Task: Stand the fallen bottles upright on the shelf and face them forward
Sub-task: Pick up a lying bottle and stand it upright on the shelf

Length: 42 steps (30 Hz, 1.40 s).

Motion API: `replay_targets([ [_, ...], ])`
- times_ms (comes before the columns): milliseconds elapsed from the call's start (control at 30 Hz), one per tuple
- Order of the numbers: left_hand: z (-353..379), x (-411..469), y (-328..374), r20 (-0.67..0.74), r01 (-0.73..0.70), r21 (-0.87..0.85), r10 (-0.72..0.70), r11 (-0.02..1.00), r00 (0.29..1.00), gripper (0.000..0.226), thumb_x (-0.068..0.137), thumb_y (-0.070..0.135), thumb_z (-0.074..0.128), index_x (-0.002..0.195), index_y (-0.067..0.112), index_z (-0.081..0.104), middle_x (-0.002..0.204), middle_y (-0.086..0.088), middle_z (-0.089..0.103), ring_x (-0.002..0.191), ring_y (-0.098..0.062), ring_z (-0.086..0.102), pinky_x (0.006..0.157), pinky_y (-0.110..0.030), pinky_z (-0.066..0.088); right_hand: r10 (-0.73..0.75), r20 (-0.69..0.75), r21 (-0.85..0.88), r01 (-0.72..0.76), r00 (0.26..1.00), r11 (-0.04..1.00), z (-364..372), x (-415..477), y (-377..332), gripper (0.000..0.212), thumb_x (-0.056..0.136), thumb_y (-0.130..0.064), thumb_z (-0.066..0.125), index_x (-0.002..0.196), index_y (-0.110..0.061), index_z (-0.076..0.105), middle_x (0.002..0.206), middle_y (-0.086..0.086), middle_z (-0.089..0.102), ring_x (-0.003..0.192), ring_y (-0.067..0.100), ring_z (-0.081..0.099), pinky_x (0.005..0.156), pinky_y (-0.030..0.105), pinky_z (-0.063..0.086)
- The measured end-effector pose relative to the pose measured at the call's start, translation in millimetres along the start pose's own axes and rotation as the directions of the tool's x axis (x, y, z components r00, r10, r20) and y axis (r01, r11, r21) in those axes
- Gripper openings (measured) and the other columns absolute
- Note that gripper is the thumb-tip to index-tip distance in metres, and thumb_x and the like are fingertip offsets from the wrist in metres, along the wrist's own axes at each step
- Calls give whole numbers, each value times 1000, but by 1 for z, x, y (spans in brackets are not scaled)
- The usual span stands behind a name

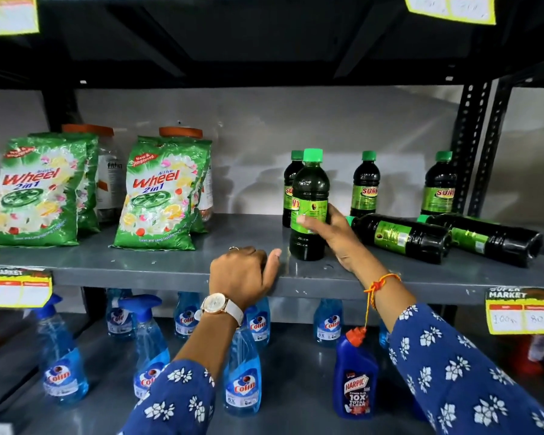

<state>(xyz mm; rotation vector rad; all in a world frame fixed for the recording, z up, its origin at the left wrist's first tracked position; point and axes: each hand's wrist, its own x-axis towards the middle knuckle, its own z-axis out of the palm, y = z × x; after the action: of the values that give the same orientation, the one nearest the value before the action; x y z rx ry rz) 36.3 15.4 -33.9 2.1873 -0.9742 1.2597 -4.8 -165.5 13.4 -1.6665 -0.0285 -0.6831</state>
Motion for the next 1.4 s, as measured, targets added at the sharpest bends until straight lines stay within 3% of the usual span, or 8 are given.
replay_targets([
  [67,1,0,0,7,3,7,-3,1000,1000,60,89,44,30,43,12,49,45,-5,54,41,-28,52,42,-21,20,13,-37,-146,-19,999,989,3,0,3,79,57,-25,86,121,-10,43,110,7,64,100,17,62,91,31,49],
  [167,1,-1,0,9,11,14,-11,1000,1000,60,89,44,30,43,12,50,46,-6,55,42,-29,52,43,-21,21,36,-129,-228,-65,991,971,2,2,7,77,59,-11,85,113,-12,29,106,5,56,96,17,56,85,31,44],
  [333,0,-1,1,-3,14,1,-14,1000,1000,60,89,43,30,42,12,49,45,-6,54,40,-28,51,42,-20,22,117,-30,-27,-118,993,993,-3,3,7,60,52,-6,69,108,-11,46,91,6,62,97,25,56,86,32,44],
  [467,1,-2,1,-12,17,0,-17,1000,1000,59,89,42,31,41,11,49,44,-6,54,39,-28,50,42,-20,22,63,-65,-169,-73,996,983,-2,2,9,75,58,-14,85,120,-7,43,108,7,64,99,18,60,88,31,47],
  [667,1,-2,0,-9,18,2,-18,1000,1000,58,89,41,31,41,12,48,43,-5,52,38,-28,48,42,-20,20,162,-10,-21,-162,987,987,-6,2,5,30,71,8,63,88,-16,56,96,10,65,102,30,58,94,38,44],
  [800,2,-2,-1,-12,8,14,-8,1000,1000,58,89,41,32,42,12,48,43,-5,52,38,-28,48,42,-20,18,106,-21,-98,-107,994,989,-2,-4,3,44,68,-11,79,103,-14,52,100,2,64,96,17,61,87,29,48],
  [900,2,-2,-1,-18,6,15,-6,1000,1000,58,89,40,32,41,12,48,42,-5,52,37,-27,47,43,-19,16,98,-82,-138,-109,992,984,-3,-5,4,57,63,-12,82,110,-9,50,111,9,62,102,20,59,90,31,47],
  [1400,1,-2,1,-21,14,7,-14,1000,1000,59,89,39,30,41,10,50,41,-10,53,36,-29,49,43,-20,22,66,-30,-286,-72,997,955,-6,-35,-9,51,56,-38,83,102,-24,63,111,2,68,105,18,62,99,41,47],
])
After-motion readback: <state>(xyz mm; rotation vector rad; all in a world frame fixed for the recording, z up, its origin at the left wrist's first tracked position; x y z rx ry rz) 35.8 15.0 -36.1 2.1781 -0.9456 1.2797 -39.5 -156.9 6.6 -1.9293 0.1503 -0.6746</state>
